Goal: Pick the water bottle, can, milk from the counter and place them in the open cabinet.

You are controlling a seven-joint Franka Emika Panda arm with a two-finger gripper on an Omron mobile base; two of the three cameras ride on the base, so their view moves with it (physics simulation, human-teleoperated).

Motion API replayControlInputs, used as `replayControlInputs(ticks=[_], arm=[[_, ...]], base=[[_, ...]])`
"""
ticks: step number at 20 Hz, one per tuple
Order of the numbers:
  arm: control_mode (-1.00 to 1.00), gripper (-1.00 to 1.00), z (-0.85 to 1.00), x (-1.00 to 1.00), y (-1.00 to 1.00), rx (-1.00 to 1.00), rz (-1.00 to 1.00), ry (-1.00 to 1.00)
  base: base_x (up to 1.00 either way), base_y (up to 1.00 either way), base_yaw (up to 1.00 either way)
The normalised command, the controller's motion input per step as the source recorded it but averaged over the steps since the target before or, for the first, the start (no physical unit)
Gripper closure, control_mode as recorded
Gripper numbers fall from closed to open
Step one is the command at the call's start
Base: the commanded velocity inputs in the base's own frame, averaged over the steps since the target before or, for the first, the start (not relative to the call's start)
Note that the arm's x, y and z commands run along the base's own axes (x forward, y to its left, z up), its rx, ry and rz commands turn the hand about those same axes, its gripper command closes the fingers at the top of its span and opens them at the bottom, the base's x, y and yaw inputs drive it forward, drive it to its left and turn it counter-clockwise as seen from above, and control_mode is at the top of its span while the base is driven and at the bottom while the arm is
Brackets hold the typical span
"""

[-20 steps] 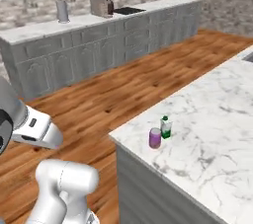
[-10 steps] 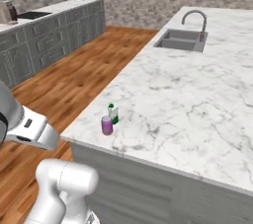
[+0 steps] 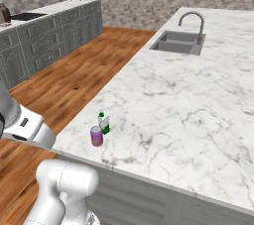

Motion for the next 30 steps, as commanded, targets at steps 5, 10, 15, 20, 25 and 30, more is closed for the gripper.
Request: replayControlInputs(ticks=[5, 10, 15, 20, 25, 30], arm=[[1.0, -1.0, 0.0, 0.0, 0.0, 0.0, 0.0, 0.0], [1.0, -1.0, 0.0, 0.0, 0.0, 0.0, 0.0, 0.0], [1.0, -1.0, 0.0, 0.0, 0.0, 0.0, 0.0, 0.0], [1.0, -1.0, 0.0, 0.0, 0.0, 0.0, 0.0, 0.0], [1.0, -1.0, 0.0, 0.0, 0.0, 0.0, 0.0, 0.0], [-1.0, -1.0, 0.0, 0.14, -0.11, 0.0, 0.03, 0.0]], base=[[0.0, -0.04, 0.0], [0.0, 0.0, 0.0], [0.0, 0.0, 0.0], [0.01, -0.02, 0.0], [0.0, 0.0, 0.0], [0.0, 0.0, 0.0]])
